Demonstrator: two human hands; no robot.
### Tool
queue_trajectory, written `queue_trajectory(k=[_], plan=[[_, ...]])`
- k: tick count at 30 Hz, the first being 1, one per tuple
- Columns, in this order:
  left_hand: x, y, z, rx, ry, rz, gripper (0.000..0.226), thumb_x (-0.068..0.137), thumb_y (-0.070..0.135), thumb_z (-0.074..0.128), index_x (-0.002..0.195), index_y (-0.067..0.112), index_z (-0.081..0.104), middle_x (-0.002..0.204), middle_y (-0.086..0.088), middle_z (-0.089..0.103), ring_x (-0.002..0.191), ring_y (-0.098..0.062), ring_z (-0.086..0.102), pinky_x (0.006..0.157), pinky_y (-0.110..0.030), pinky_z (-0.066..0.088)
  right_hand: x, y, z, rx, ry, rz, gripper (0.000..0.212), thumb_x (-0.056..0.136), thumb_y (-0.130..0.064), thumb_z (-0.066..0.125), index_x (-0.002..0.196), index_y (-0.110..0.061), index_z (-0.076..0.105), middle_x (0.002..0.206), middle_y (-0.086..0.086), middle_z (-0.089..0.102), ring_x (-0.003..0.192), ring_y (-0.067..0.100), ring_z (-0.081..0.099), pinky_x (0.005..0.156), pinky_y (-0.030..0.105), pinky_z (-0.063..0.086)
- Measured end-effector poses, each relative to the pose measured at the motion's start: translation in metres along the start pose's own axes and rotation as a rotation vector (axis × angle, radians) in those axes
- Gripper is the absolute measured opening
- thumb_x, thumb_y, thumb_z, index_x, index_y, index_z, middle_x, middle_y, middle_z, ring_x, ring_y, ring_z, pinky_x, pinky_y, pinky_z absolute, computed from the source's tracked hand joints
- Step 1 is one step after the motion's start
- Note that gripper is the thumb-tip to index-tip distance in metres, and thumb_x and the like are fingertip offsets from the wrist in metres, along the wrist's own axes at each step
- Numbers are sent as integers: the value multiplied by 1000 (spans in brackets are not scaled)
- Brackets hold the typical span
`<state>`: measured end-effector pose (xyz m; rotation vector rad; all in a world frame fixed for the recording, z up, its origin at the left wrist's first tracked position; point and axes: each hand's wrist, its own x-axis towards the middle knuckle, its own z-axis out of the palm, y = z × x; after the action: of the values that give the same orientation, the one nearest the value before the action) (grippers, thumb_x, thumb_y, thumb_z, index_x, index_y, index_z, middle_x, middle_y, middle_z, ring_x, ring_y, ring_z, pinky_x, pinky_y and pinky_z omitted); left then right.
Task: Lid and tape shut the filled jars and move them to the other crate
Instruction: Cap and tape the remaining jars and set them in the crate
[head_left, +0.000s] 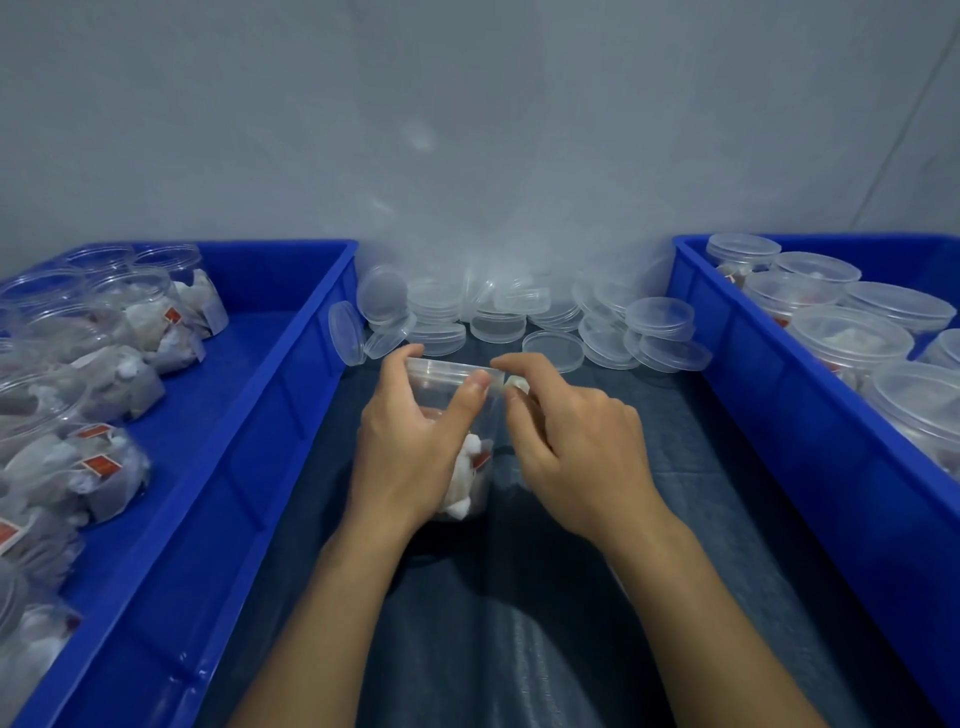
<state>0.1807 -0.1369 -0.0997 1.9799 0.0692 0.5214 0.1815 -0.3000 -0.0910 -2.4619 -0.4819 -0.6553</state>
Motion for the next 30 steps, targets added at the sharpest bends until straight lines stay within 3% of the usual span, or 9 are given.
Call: queue_trajectory(k=[6,11,14,16,19,20,25,29,30], plan=[[3,-4,-5,-98,-61,-32,78,70,83,61,133,37,56,98,20,72,87,4,70,71,-12,50,2,11,0,-63,-37,5,42,99,-60,20,129,-46,46,83,-9,72,84,30,68,68,42,46],[7,-8,-7,-182,-117,-89,73,70,79,64,128,35,59,108,8,74,90,-11,76,89,-46,61,4,11,-1,-27,-95,39,36,103,-60,26,134,-54,44,78,-12,68,86,29,67,71,42,47],[7,-8,-9,-222,-172,-107,73,72,77,65,130,34,58,115,5,74,95,-17,78,93,-53,61,3,8,1,12,-97,53,32,104,-56,32,132,-54,48,63,-15,55,82,27,65,71,42,47],[5,-9,-7,-235,-189,-109,77,72,76,65,134,32,53,116,4,74,93,-14,78,90,-47,62,3,6,1,31,-77,66,35,102,-56,32,130,-51,52,61,-15,54,81,26,65,72,42,49],[3,-7,-3,-145,-139,-73,76,68,81,63,128,34,52,109,16,72,95,4,71,79,-17,55,2,6,0,34,-56,70,33,104,-56,34,130,-49,53,68,-11,62,83,27,66,74,43,50],[3,-5,-2,-87,-103,-56,75,68,82,61,125,34,55,104,19,72,94,9,68,75,-13,51,2,6,-1,30,-51,69,32,105,-56,35,130,-49,53,72,-10,65,84,28,66,74,43,50],[-1,1,2,18,-24,-23,89,70,86,54,140,32,56,107,15,71,98,1,68,90,-32,56,-2,0,0,-31,16,32,38,101,-59,31,130,-48,53,82,-7,73,87,30,68,67,39,43],[0,0,2,15,-38,-37,84,68,87,56,133,35,57,99,19,71,91,12,65,72,-9,48,-2,0,-6,26,-63,57,47,93,-52,22,133,-51,48,75,-8,67,84,29,65,75,44,48],[1,0,1,-5,-34,-52,83,67,86,56,131,34,59,99,18,72,91,12,66,72,-9,49,-1,0,-8,43,-82,61,50,92,-50,22,134,-52,48,71,-10,63,82,27,64,77,45,49]])
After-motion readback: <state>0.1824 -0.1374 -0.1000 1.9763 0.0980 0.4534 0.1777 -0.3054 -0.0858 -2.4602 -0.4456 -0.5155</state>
